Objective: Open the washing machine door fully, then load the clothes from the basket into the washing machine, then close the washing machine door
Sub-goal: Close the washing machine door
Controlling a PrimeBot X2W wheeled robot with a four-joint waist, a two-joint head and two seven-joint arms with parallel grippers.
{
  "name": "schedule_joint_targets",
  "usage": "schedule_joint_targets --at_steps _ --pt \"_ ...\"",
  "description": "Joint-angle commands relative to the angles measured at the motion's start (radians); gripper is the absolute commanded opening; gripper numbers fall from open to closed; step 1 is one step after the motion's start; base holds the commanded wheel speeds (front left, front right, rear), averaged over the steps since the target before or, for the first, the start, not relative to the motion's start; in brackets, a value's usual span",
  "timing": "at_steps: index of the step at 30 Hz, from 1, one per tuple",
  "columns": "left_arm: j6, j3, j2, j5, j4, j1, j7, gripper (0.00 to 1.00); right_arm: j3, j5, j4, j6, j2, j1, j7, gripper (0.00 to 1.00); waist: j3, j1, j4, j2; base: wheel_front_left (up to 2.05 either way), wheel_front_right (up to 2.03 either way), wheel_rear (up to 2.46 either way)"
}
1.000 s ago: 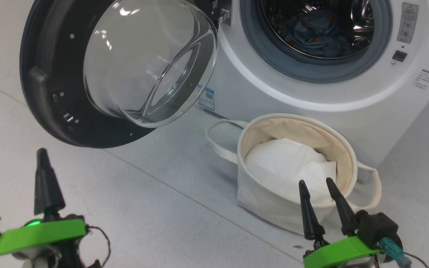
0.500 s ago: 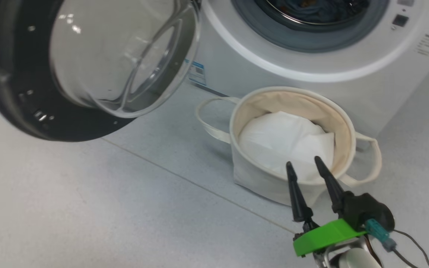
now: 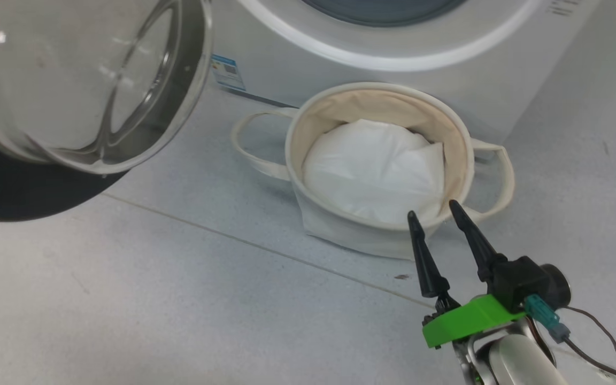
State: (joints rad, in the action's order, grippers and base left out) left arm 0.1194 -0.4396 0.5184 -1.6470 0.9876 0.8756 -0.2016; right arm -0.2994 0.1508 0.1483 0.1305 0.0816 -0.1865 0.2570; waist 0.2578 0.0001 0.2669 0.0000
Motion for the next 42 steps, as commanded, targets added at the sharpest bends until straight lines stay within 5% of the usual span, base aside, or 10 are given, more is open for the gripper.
schedule_joint_targets --at_steps 1,22,32,42 --pt "0.007 -0.007 0.083 0.010 -0.012 0.027 -0.017 0.00 -0.020 -0.003 -0.031 0.000 -0.001 -0.025 0.005 1.00 0.014 -0.0001 -0.018 0.0000 0.00 0.00 0.00" --pt "0.011 0.119 0.014 0.038 -0.034 0.035 -0.351 0.00 0.016 0.019 -0.012 0.000 -0.010 -0.005 0.005 1.00 -0.047 -0.0001 0.005 0.0000 0.00 0.00 0.00" --pt "0.011 0.226 -0.088 0.062 -0.147 -0.016 -0.520 0.00 0.039 0.035 0.005 0.000 -0.024 0.034 0.005 1.00 -0.099 -0.0001 0.046 0.0000 0.00 0.00 0.00" --pt "0.011 0.302 -0.209 0.084 -0.271 -0.108 -0.564 0.00 0.045 0.047 0.005 0.000 -0.030 0.050 0.005 1.00 -0.134 -0.0001 0.031 0.0000 0.00 0.00 0.00"
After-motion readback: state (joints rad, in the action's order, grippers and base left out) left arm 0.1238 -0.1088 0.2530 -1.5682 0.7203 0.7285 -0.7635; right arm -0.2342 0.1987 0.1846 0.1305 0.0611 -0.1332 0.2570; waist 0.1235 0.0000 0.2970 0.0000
